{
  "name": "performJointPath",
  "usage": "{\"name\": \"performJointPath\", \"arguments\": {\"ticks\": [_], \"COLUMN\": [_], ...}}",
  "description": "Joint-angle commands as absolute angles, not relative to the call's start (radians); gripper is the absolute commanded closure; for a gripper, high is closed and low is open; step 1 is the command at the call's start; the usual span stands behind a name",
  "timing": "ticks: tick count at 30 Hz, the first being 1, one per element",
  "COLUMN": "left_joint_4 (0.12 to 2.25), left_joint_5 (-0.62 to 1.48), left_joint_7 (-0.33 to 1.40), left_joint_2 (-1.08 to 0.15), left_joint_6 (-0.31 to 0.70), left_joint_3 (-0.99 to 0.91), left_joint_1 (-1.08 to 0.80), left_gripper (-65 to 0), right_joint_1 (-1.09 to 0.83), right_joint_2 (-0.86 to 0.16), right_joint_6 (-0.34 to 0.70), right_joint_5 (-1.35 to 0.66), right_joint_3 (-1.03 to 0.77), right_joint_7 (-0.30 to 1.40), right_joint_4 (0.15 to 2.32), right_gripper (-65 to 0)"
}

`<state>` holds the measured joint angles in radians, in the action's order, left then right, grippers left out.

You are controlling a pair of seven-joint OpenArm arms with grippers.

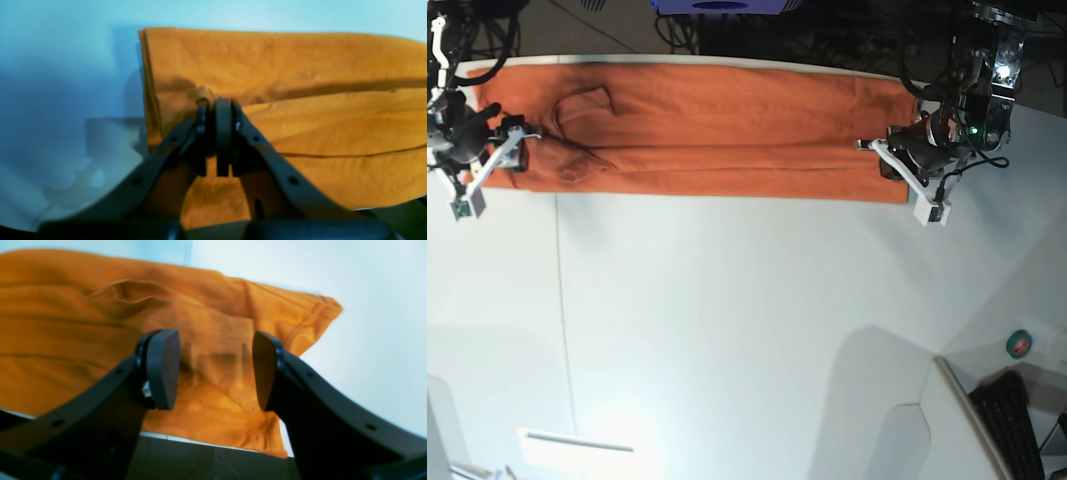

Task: Layout the t-shirt on the table in an organized manner, then fold the t-shirt properly
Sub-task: 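Open the right gripper and regrasp the folded strip's end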

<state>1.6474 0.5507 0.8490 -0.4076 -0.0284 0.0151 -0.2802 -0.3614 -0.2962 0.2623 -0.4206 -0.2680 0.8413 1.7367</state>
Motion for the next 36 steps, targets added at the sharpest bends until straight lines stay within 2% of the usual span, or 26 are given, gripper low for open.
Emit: {"name": "performJointPath", "arguments": {"ticks": [1,4,6,7,11,17,30,36], "left_joint_4": [1.666,1.666,1.666,1.667,1.667,1.667,1.667,1.748], "left_joint_5": [0.553,0.553,0.553,0.553,0.553,0.553,0.553,0.553], "left_joint_7": [0.837,0.837,0.837,0.837,0.837,0.837,0.837,0.837], "left_joint_2": [-0.421,-0.42,-0.42,-0.42,-0.418,-0.418,-0.42,-0.426], "left_joint_6": [-0.031,-0.031,-0.031,-0.031,-0.031,-0.031,-0.031,-0.031], "left_joint_3": [0.012,0.012,0.012,0.012,0.012,0.012,0.012,0.007], "left_joint_1": [-0.274,-0.274,-0.274,-0.274,-0.274,-0.274,-0.274,-0.311], "left_gripper": [0.0,0.0,0.0,0.0,0.0,0.0,0.0,0.0], "right_joint_1": [-0.331,-0.262,-0.225,-0.213,-0.148,-0.09,-0.334,-0.357], "right_joint_2": [-0.309,-0.292,-0.288,-0.286,-0.259,-0.246,-0.254,-0.254], "right_joint_6": [0.265,0.268,0.268,0.268,0.266,0.266,0.263,0.223], "right_joint_5": [-0.435,-0.435,-0.435,-0.435,-0.435,-0.435,-0.435,-0.435], "right_joint_3": [-0.271,-0.222,-0.176,-0.154,-0.076,-0.067,-0.076,-0.102], "right_joint_7": [0.811,0.809,0.811,0.811,0.805,0.809,0.828,0.894], "right_joint_4": [1.741,1.678,1.639,1.627,1.521,1.394,1.658,1.759], "right_gripper": [-29.4,-16.1,-2.4,0.0,0.0,0.0,0.0,0.0]}}
